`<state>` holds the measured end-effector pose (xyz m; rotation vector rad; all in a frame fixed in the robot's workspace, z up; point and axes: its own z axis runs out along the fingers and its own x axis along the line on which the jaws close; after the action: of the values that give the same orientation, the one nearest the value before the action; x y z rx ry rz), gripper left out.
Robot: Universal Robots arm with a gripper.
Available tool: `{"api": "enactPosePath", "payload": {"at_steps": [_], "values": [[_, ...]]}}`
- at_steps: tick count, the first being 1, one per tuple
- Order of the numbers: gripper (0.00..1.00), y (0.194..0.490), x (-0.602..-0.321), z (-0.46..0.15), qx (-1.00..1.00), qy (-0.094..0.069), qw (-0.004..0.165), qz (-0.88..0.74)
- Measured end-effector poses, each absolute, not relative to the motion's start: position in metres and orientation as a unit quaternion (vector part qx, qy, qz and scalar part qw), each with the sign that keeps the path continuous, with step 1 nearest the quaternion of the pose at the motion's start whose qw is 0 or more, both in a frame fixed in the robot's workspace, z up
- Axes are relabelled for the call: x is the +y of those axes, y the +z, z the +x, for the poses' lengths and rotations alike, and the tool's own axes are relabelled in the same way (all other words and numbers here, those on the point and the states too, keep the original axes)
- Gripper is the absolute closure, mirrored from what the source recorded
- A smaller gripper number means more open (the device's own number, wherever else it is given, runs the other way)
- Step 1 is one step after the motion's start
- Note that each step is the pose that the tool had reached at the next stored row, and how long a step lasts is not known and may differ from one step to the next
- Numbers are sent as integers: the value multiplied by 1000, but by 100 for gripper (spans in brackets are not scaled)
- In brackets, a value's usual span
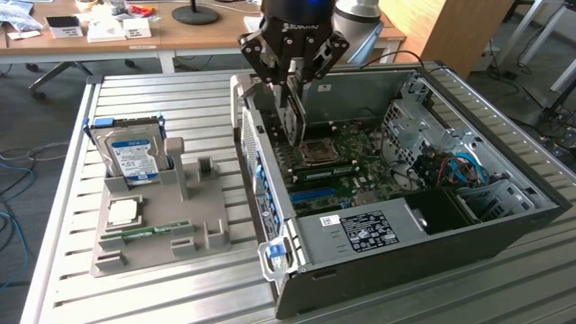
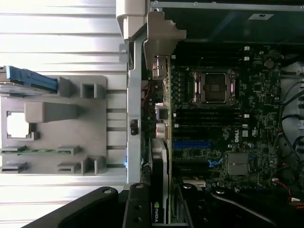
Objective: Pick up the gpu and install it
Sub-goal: 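Pick up the gpu and move the gpu toward the slot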
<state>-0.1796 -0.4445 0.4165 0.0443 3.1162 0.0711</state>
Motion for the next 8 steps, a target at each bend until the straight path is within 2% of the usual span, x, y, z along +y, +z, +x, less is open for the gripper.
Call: {"api": "enactPosePath", "payload": {"at_steps": [8], "values": [[73, 417, -444, -153, 1000, 23, 12, 14]]}}
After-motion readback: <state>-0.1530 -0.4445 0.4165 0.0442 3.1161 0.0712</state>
